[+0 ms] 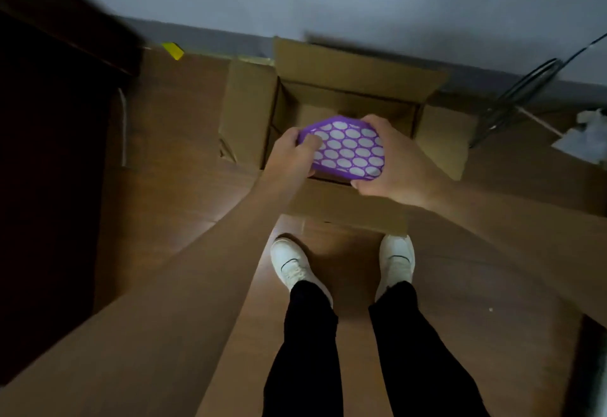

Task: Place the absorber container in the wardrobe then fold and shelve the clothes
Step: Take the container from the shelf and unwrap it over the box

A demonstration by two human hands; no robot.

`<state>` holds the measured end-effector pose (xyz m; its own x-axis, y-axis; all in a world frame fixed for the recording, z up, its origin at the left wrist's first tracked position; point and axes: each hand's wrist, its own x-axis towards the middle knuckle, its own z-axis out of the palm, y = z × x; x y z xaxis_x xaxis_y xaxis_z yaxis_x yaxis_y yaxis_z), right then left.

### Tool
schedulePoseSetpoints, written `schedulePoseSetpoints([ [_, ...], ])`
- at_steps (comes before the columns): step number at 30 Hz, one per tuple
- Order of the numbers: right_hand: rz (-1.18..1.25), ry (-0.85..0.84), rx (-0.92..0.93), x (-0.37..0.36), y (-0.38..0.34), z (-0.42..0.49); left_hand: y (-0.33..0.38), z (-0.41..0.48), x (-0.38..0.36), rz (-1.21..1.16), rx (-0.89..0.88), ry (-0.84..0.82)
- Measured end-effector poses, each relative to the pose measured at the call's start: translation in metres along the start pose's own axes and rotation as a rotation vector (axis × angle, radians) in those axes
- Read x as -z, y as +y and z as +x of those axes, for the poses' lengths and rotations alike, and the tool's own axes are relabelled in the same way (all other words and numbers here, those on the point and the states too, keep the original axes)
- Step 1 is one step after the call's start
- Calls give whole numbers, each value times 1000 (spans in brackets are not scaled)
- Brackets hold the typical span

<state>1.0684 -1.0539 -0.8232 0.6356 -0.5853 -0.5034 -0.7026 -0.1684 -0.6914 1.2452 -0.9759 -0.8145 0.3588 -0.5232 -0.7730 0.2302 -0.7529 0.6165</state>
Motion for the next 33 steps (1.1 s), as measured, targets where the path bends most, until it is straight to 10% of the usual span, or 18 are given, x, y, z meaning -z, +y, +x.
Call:
schedulePoseSetpoints([
  [21,-201,-143,-166,-115,194,152,-114,203,-52,343,195,-132],
  [33,-107,-6,-248,-35,70,73,-48,87,-36,329,80,-59],
])
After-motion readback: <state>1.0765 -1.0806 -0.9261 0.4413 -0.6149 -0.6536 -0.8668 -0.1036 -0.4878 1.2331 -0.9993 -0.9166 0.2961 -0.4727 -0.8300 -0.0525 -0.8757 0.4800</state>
